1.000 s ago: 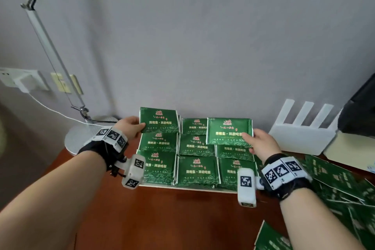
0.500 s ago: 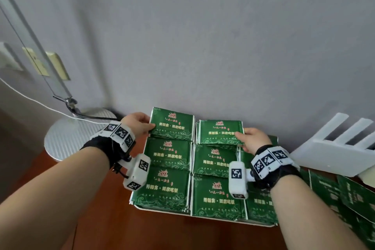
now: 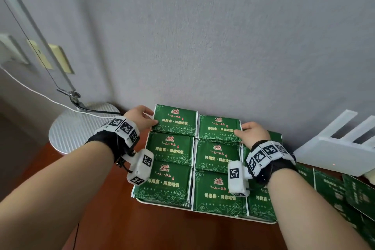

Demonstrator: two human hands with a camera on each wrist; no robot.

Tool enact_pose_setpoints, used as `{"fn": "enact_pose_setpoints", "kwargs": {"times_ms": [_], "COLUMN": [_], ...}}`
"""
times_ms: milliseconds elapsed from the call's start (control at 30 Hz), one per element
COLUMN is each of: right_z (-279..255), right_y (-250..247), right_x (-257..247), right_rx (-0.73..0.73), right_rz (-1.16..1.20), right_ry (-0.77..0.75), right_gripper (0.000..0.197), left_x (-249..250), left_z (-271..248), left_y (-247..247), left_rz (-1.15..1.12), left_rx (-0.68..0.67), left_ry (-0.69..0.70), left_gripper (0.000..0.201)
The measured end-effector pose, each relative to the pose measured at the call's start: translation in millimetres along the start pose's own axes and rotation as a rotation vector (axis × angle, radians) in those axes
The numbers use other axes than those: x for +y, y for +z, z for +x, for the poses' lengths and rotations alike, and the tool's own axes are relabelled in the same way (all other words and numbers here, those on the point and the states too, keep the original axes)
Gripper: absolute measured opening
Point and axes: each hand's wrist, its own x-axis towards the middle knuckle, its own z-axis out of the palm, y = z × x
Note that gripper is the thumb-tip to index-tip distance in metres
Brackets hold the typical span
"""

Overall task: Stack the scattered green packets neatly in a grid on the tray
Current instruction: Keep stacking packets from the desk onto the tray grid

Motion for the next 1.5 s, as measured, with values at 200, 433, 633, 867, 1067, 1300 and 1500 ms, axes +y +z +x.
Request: {"fn": "enact_pose_setpoints", "kwargs": {"times_ms": [200,433,633,867,1067,1300,1500], "right_z": [-3.0,-37.1,-103.5,-177.6,-225.9,-225.7,-198.4], "right_y": [-4.8,-38.2,-89.2,-136.9,-160.8,-162.5,-136.7], "right_x": [6.7,25.0,72.5,186.6,286.7,371.9,392.7], "right_rx": [0.015,0.021,0.077,0.069,-0.007,-0.161,-0.2], "right_rz": [-0.044,-0.055,-0.199,-0.301,-0.313,-0.35,-0.299], "right_ry": [-0.002,-0.074,-0.118,0.031,0.185,0.176,0.109], "right_gripper": [0.022,0.045,0.068,0.074,0.076,0.07,0.064], "left_x": [4.0,18.0,49.2,75.0,93.1,95.6,83.4], "left_z": [-7.9,-48.7,-125.1,-206.0,-263.7,-307.2,-338.1], "left_y": [-2.5,-12.4,-3.6,60.5,145.8,253.5,321.5], "left_rz": [0.074,0.175,0.444,0.586,0.703,0.79,0.7], "left_rx": [0.044,0.008,-0.012,-0.1,-0.258,-0.441,-0.371], "left_ry": [-0.014,0.038,0.231,0.447,0.56,0.466,0.134], "left_gripper": [0.039,0.076,0.086,0.087,0.075,0.052,0.056]}}
